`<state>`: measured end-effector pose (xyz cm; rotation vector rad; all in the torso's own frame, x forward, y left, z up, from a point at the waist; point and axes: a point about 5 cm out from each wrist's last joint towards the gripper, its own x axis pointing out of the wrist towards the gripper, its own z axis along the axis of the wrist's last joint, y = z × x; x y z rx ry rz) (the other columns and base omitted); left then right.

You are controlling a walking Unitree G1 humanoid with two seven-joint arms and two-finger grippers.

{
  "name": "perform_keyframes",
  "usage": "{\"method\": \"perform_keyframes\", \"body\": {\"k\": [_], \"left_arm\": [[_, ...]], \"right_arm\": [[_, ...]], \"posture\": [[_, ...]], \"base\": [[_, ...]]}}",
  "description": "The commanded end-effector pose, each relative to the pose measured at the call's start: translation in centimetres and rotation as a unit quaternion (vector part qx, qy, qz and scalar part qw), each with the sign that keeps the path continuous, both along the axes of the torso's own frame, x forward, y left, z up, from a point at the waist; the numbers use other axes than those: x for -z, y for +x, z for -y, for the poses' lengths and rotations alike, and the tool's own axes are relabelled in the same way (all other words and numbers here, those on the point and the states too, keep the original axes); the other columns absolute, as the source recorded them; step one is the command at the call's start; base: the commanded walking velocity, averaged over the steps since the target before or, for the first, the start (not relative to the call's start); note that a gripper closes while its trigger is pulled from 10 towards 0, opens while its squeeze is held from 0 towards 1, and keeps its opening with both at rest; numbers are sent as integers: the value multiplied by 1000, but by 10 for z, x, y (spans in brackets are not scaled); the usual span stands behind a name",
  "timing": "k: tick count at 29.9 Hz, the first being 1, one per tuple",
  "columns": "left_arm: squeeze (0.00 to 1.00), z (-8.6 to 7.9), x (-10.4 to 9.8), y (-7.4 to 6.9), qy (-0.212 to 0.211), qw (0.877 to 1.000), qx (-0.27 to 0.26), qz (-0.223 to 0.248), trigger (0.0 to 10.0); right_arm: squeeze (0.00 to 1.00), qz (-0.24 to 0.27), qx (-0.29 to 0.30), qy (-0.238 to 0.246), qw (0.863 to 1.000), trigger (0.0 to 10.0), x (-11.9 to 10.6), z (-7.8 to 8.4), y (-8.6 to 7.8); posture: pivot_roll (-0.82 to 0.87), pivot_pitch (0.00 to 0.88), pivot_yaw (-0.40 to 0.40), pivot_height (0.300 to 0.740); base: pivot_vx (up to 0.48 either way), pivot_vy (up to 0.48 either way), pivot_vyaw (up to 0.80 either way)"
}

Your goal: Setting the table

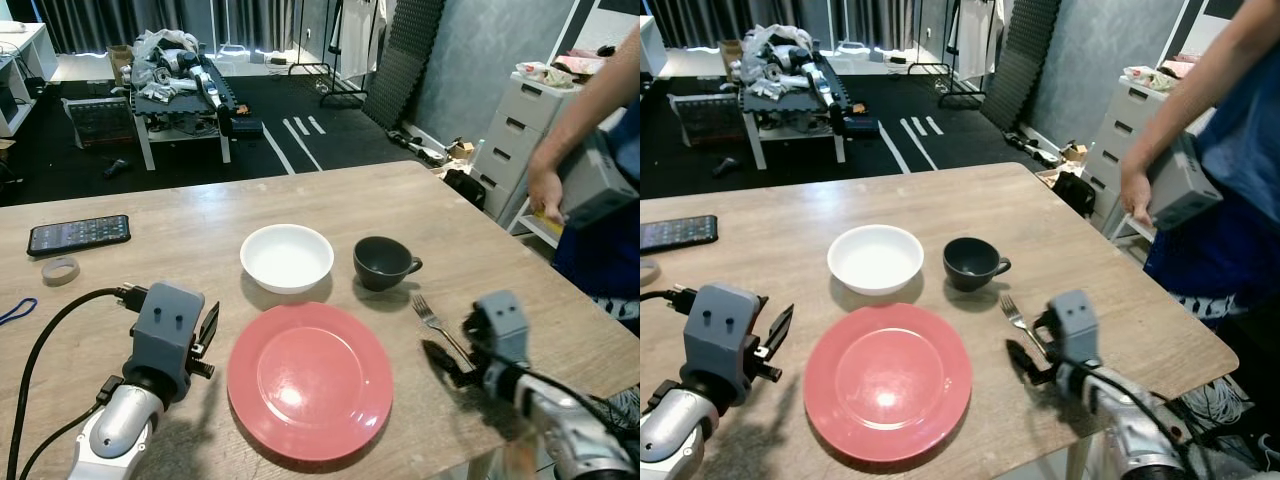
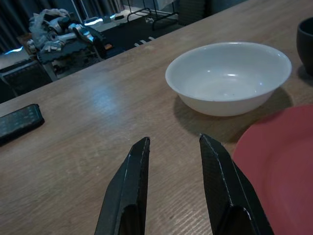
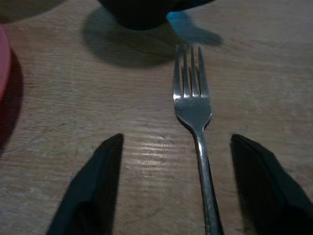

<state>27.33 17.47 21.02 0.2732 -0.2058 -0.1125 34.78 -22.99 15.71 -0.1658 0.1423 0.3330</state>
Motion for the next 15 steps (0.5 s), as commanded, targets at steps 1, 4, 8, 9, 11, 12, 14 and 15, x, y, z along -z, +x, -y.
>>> {"method": "perform_keyframes", "body": {"k": [1,4,8,9,11,12,14,15], "left_arm": [[0,-1,5,-2,5,1000,-5,-8,10000],[0,-1,5,-2,4,1000,-6,-8,10000],[0,-1,5,-2,3,1000,-7,-8,10000],[0,-1,5,-2,3,1000,-7,-8,10000],[0,-1,5,-2,2,1000,-7,-8,10000],[0,-1,5,-2,1,1000,-7,-8,10000],[0,-1,6,-2,1,1000,-7,-8,10000],[0,-1,6,-2,1,1000,-7,-8,10000]], "right_arm": [[0,-39,15,-14,999,235,18,4,-4],[0,-69,25,-27,997,0,28,6,-6],[0,-87,41,-23,995,0,31,10,-5],[0,-87,41,-23,995,0,31,10,-5],[0,-94,45,-19,994,0,32,12,-5],[0,-101,49,-14,994,0,34,13,-5],[0,-107,51,-10,993,0,35,13,-5],[0,-107,51,-10,993,0,35,13,-5]], "posture": [[126,185,36,740],[123,186,35,740],[121,186,32,740],[121,186,32,740],[121,186,32,740],[120,187,30,740],[120,188,30,740],[120,188,30,740]], "base": [[0,0,0],[0,0,0],[0,0,0],[0,0,0],[0,0,0],[0,0,0],[0,0,0],[0,0,0]]}}
